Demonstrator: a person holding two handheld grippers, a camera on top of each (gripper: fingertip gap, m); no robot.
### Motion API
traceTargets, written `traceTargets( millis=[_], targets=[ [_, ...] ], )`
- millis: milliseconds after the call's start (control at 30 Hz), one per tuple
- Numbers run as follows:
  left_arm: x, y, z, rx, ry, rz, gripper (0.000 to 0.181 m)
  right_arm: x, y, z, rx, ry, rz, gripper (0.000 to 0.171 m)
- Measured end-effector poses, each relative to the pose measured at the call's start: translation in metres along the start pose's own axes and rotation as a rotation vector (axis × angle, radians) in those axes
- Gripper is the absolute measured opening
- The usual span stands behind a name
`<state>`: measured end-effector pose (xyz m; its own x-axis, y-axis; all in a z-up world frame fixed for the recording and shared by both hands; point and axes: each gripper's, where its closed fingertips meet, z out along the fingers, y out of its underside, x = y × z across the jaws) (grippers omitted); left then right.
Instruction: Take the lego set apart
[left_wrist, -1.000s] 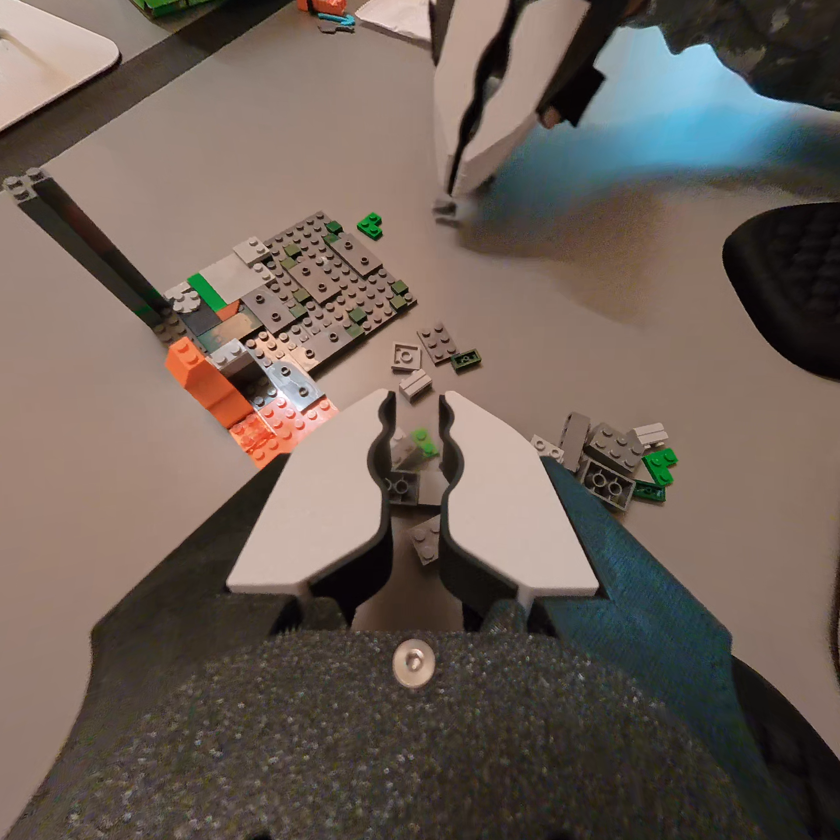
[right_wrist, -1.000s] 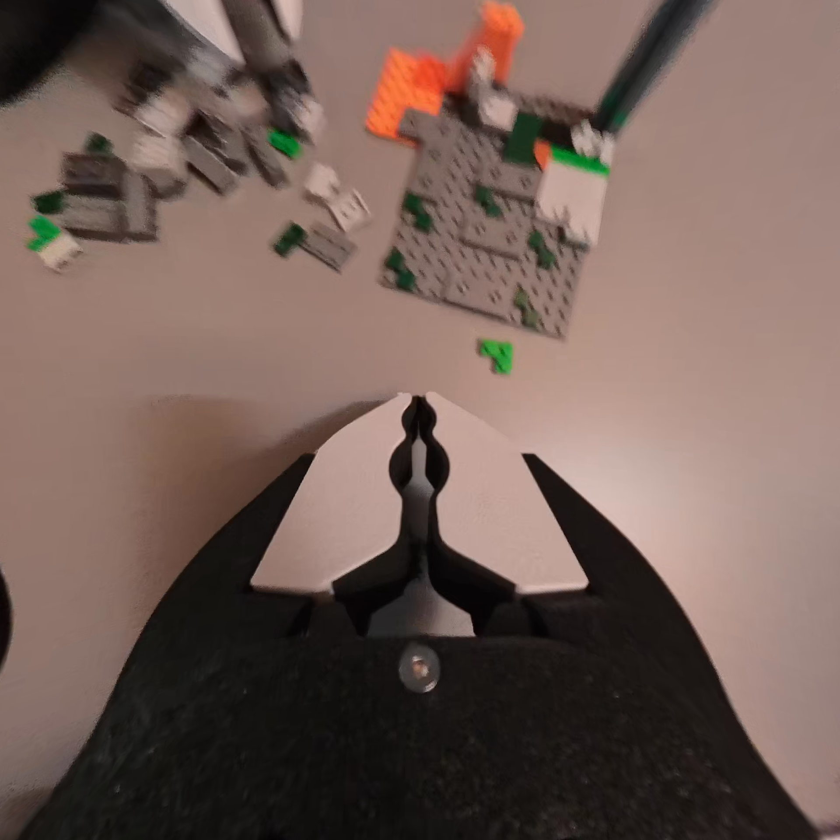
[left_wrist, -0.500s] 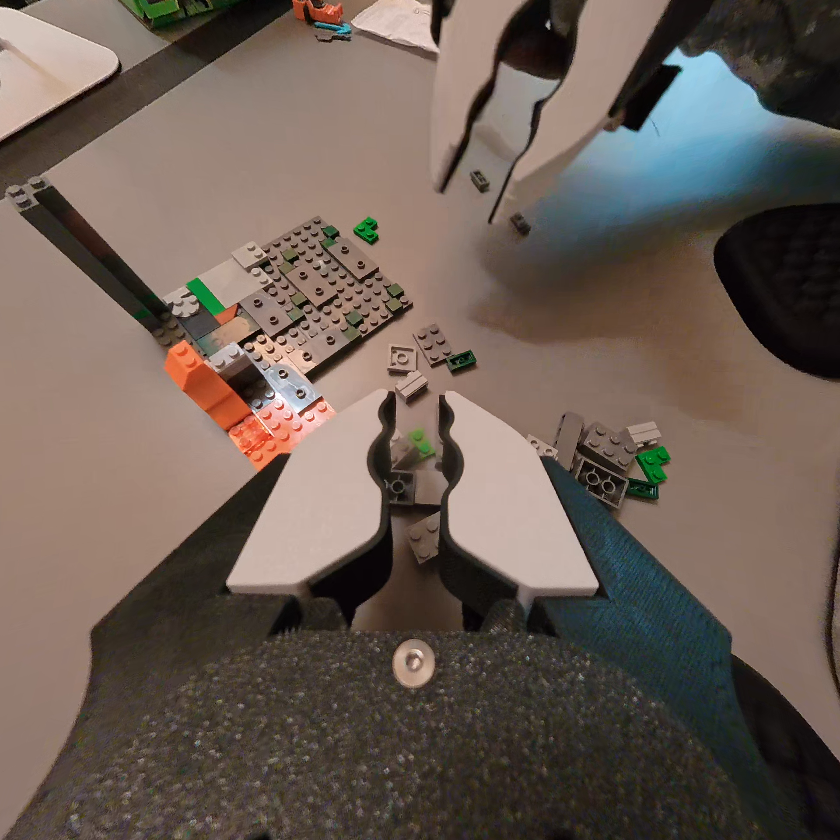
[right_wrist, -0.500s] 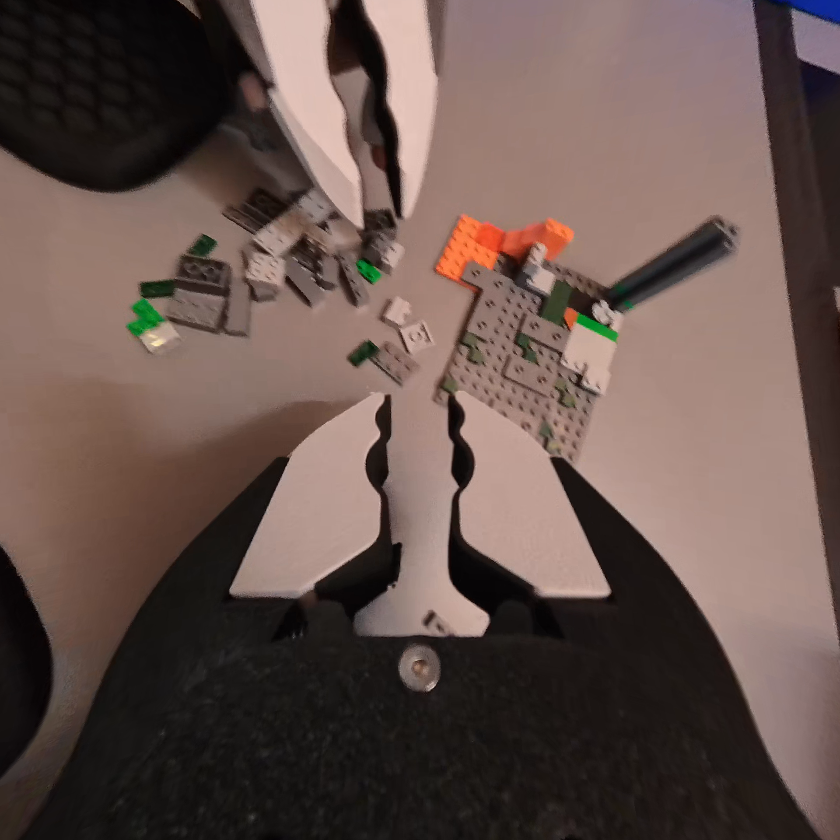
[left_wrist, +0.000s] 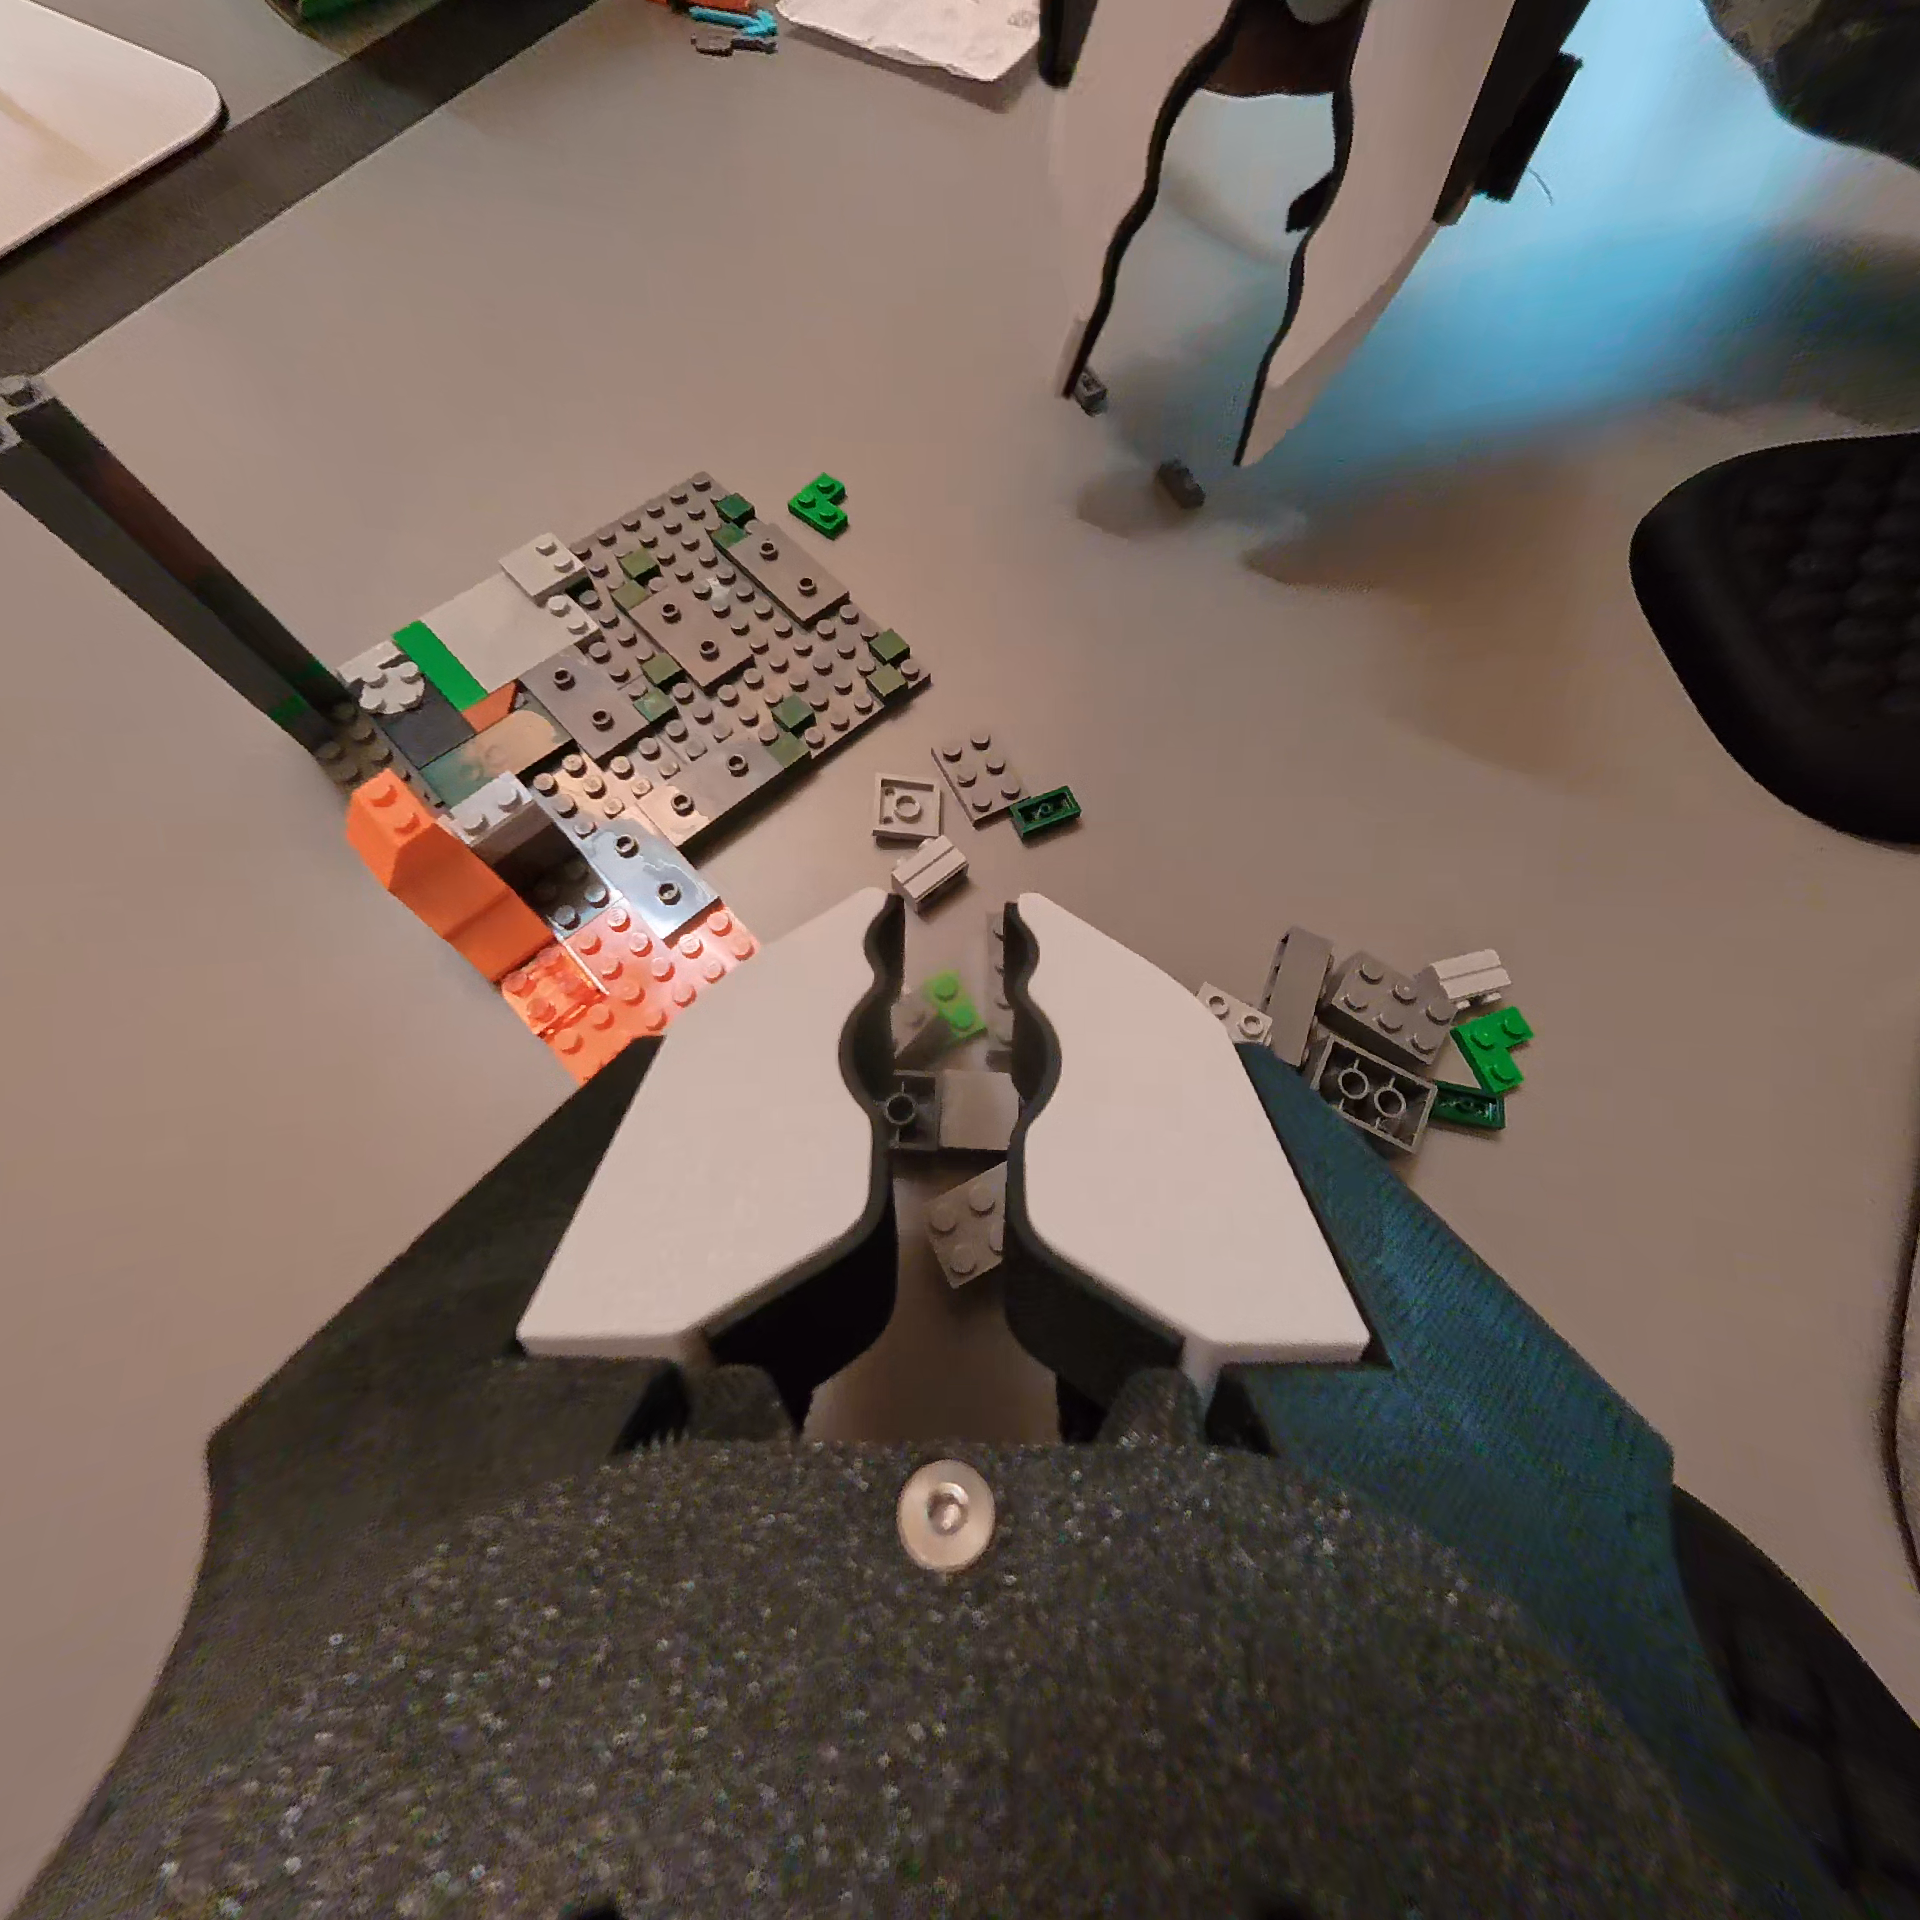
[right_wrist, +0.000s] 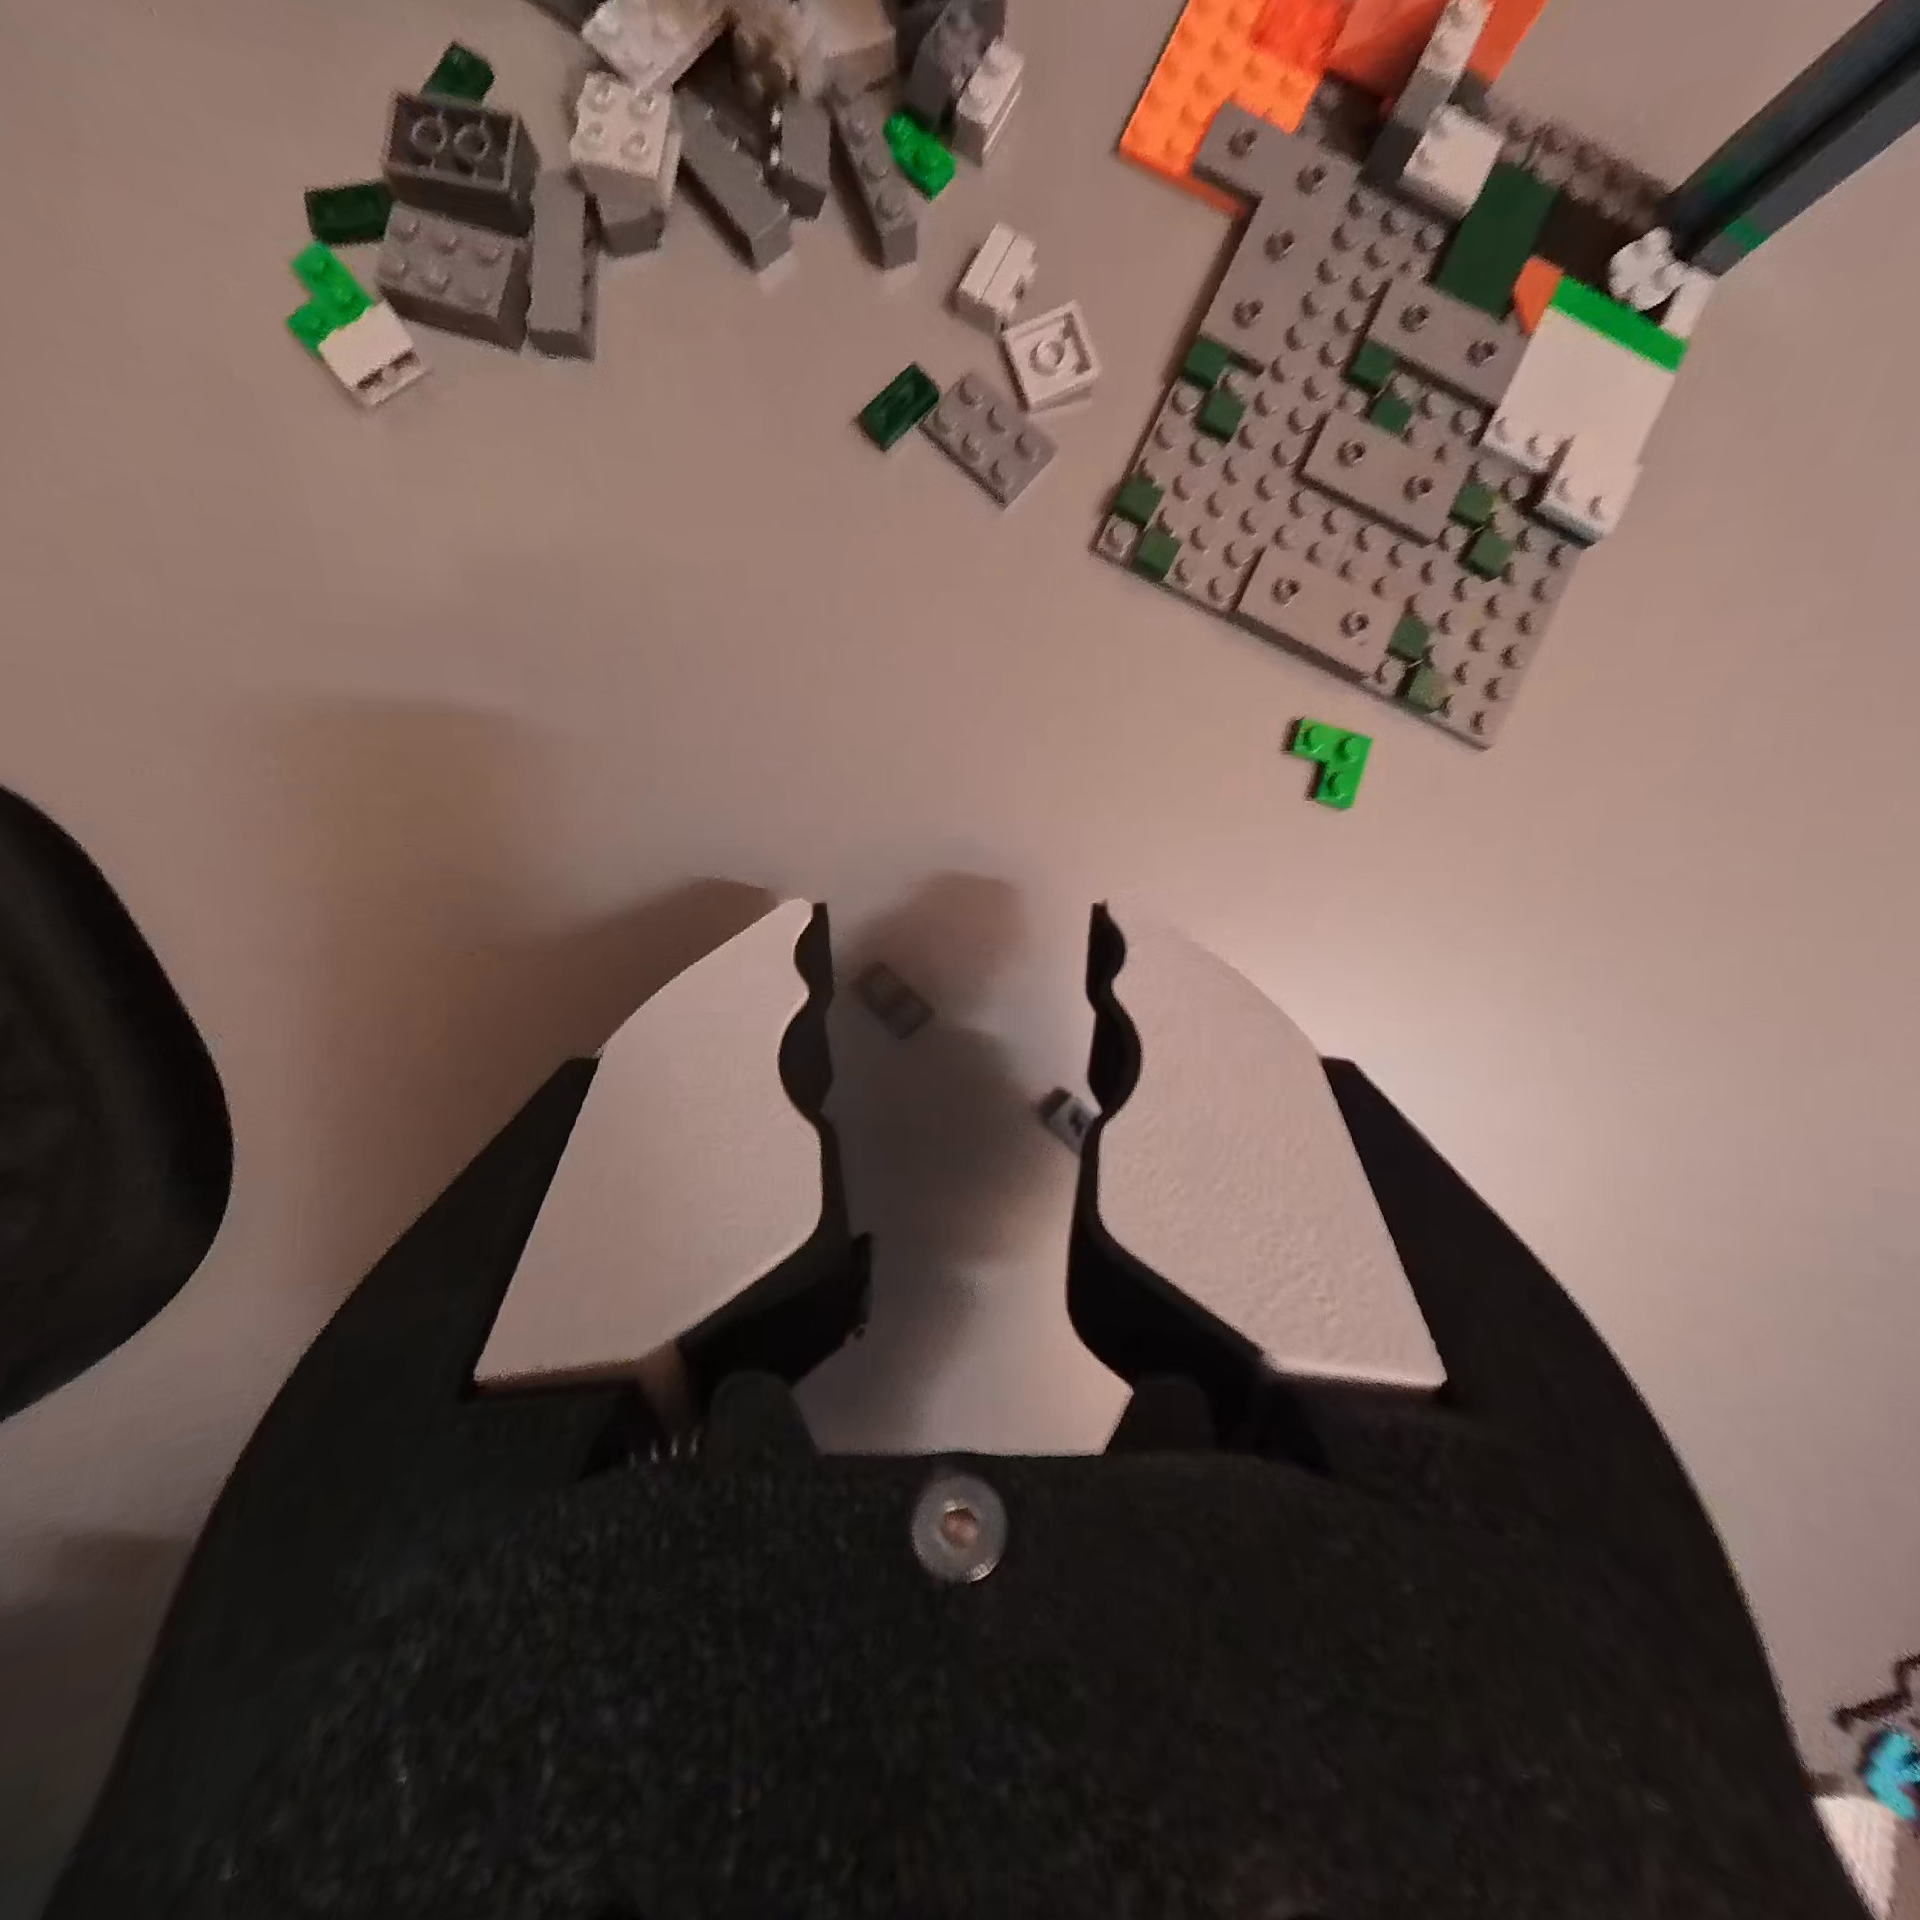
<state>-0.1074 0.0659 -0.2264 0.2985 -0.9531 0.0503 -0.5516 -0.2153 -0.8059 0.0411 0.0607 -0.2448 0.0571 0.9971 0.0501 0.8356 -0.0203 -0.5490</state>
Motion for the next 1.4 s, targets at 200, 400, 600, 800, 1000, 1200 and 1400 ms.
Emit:
traceTargets(
  millis=[200,400,600,800,1000,1200,1400],
  targets=[
    [0.001,0.000,0.000,-0.001,0.000,0.000,0.018,-0.013,0.016,0.008,-0.067,-0.043,-0.019,0.040],
    [0.002,0.001,0.002,-0.007,0.003,0.002,0.018,-0.015,0.023,0.011,-0.075,-0.060,0.001,0.033],
    [0.002,0.000,0.002,-0.007,0.005,0.004,0.018,-0.022,0.024,0.008,-0.075,-0.084,0.003,0.008],
    [0.003,0.000,0.002,-0.006,0.006,0.006,0.018,-0.044,-0.048,0.009,0.141,-0.078,-0.091,0.007],
    [0.003,-0.001,0.001,-0.004,0.005,0.009,0.018,-0.075,-0.131,0.028,0.333,-0.072,-0.211,0.007],
    [0.002,-0.001,0.000,-0.001,0.002,0.007,0.018,-0.078,-0.158,0.048,0.384,-0.054,-0.223,0.011],
    [0.003,-0.001,0.001,-0.002,0.005,0.010,0.018,-0.068,-0.146,0.039,0.399,-0.030,-0.168,0.033]
  ],
)
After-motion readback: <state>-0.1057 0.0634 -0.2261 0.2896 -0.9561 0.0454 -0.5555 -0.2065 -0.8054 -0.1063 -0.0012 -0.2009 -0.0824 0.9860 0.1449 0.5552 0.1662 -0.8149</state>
